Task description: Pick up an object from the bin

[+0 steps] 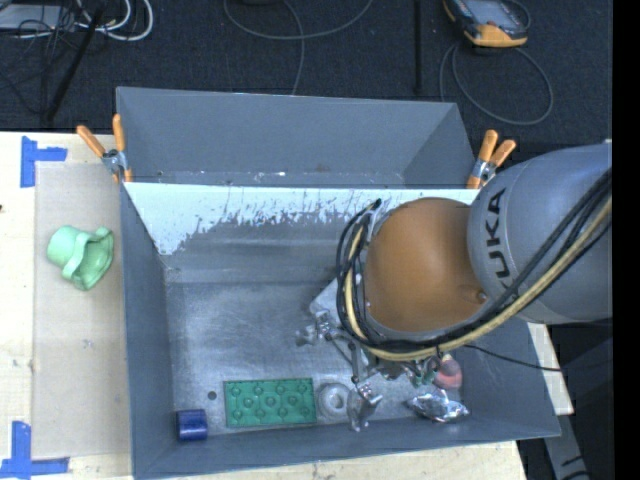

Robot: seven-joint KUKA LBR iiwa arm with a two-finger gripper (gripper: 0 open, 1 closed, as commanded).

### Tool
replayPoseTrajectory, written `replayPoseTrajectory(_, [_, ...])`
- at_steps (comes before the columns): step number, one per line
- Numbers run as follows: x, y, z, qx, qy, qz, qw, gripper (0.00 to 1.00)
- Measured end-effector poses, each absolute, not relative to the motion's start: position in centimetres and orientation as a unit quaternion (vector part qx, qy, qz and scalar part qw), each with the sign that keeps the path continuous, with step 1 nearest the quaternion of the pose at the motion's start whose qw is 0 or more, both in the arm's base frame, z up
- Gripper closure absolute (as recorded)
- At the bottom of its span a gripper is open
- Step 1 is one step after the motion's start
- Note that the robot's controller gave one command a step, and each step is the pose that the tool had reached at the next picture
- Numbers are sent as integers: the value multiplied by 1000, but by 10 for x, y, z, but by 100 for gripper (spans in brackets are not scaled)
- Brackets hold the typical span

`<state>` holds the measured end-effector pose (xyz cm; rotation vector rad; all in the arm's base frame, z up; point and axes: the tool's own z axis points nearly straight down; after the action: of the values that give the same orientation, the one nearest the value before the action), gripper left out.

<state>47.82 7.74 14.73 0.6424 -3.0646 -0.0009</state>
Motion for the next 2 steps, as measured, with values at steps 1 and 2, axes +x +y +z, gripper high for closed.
replayPoseTrajectory(1, [489,105,73,253,-967,1,-16,0])
replayPoseTrajectory(2, [484,104,73,252,-968,0,-6,100])
